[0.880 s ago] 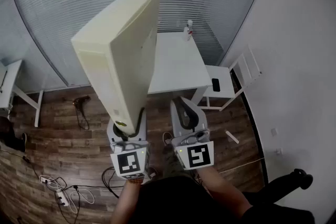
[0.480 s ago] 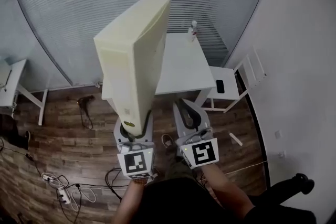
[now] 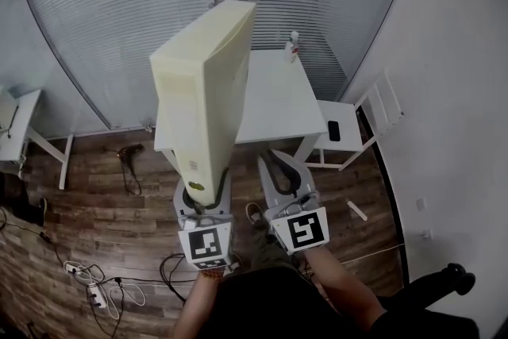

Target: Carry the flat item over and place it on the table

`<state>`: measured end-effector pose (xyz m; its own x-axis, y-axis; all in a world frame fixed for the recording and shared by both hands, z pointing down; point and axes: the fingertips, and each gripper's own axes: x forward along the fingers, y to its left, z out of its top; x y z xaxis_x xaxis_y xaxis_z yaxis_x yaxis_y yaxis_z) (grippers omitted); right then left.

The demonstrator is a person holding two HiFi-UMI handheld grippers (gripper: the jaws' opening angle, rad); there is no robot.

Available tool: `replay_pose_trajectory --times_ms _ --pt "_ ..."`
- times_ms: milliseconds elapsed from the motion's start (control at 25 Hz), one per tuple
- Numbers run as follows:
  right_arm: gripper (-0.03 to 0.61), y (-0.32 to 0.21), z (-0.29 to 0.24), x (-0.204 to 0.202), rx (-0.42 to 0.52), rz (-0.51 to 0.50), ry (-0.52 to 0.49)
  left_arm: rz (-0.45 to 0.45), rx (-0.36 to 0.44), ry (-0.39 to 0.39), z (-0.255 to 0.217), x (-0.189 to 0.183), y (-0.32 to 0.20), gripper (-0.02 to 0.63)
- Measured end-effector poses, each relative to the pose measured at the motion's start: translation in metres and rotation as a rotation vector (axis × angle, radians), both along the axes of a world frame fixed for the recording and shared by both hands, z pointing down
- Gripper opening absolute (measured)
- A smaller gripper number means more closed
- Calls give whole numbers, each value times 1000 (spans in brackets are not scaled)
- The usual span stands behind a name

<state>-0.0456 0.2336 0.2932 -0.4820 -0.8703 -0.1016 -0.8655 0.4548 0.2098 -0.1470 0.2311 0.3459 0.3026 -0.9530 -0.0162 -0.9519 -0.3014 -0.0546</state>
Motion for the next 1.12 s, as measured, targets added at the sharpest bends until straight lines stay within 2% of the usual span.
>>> replay_pose_trajectory --times_ms 640,1120 --pt "43 -15 17 -9 -46 -15 32 5 -39 -15 19 -10 -17 291" --pt "43 -60 29 -9 -79 -32 41 15 -48 -45 28 -6 -52 291"
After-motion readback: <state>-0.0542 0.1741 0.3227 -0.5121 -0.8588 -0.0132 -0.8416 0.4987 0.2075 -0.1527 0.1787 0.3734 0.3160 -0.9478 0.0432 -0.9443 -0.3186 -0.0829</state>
